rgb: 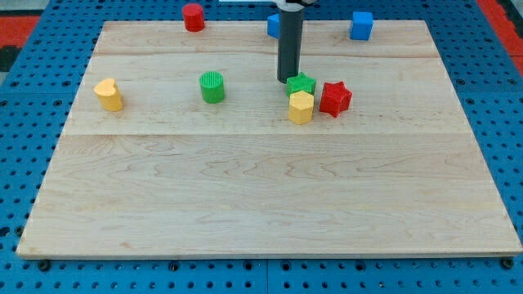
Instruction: Adjust both the stars and yellow hexagon to form a diagonal line of blocks
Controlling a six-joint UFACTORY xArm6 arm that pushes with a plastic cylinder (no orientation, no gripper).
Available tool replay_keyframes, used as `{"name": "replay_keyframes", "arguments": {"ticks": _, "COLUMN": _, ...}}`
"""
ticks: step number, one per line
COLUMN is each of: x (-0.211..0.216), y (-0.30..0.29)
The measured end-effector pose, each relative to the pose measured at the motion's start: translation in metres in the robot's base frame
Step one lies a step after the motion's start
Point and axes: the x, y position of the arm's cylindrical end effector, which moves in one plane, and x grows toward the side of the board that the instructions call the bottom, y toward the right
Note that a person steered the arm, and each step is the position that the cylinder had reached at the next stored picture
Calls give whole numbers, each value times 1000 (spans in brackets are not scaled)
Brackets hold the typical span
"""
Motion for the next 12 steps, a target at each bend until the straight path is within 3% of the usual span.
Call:
{"name": "replay_keyframes", "arguments": {"ticks": 2, "x": 13, "y": 39}}
{"name": "replay_keyframes", "arguments": {"ticks": 3, "x": 27, "y": 10}}
{"name": "replay_keyframes", "arguments": {"ticks": 4, "x": 61, "y": 47}}
{"name": "replay_keyframes", "arguments": {"ticks": 5, "x": 56, "y": 72}}
{"name": "replay_keyframes", "arguments": {"ticks": 6, "x": 31, "y": 45}}
{"name": "replay_keyframes", "arguments": {"ticks": 7, "x": 6, "y": 76}}
{"name": "replay_keyframes", "arguments": {"ticks": 9, "x": 23, "y": 160}}
{"name": "replay_keyframes", "arguments": {"ticks": 12, "x": 25, "y": 154}}
